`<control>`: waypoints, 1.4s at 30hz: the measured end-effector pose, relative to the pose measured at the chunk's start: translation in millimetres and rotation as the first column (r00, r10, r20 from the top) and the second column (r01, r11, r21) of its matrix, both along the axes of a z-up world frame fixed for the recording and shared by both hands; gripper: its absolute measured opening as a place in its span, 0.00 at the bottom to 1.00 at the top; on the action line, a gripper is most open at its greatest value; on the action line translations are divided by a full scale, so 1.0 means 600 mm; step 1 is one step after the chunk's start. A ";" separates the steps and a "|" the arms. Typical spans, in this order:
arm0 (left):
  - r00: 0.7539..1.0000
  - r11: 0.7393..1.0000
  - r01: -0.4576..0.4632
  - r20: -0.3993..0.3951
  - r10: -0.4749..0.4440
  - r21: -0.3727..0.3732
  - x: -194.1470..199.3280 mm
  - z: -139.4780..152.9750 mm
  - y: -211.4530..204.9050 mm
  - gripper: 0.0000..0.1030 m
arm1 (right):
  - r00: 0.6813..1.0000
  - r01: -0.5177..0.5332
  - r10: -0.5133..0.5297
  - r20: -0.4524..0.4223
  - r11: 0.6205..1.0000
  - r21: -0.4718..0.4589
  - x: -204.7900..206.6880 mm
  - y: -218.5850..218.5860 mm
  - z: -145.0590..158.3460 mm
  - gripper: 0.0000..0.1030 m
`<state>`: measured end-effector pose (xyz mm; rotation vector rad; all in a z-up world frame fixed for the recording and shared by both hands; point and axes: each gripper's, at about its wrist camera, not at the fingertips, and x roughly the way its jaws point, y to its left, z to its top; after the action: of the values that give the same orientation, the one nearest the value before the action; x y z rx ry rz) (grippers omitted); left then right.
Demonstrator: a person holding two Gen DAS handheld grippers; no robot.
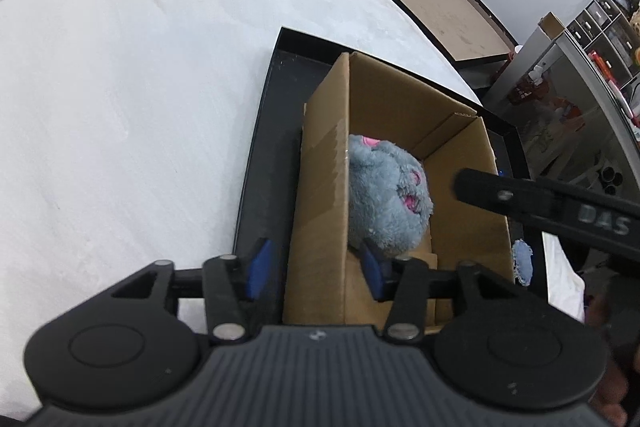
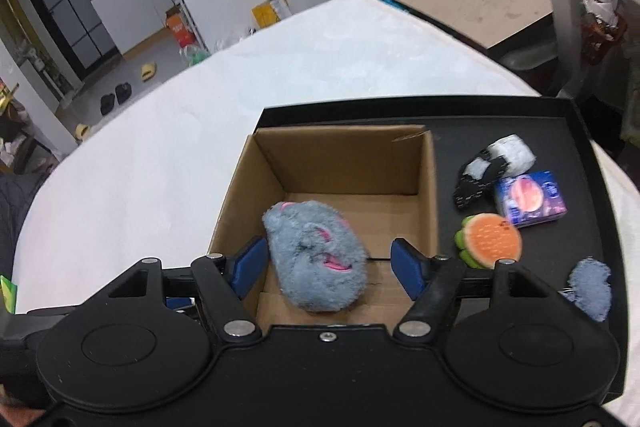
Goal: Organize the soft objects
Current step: 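Move the right gripper to the blue denim cloth and grasp it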
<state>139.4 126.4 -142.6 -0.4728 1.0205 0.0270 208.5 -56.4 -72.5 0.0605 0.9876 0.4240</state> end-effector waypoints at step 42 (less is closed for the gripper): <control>0.999 0.952 -0.010 -0.037 0.023 0.305 0.026 0.030 -0.149 0.77 | 0.912 0.393 -0.394 -0.114 0.919 -0.030 0.036 -0.319 -0.138 0.54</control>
<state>154.9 37.3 -124.3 -0.1986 1.0305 0.2072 230.0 -248.1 -155.2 0.2777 1.0638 0.0447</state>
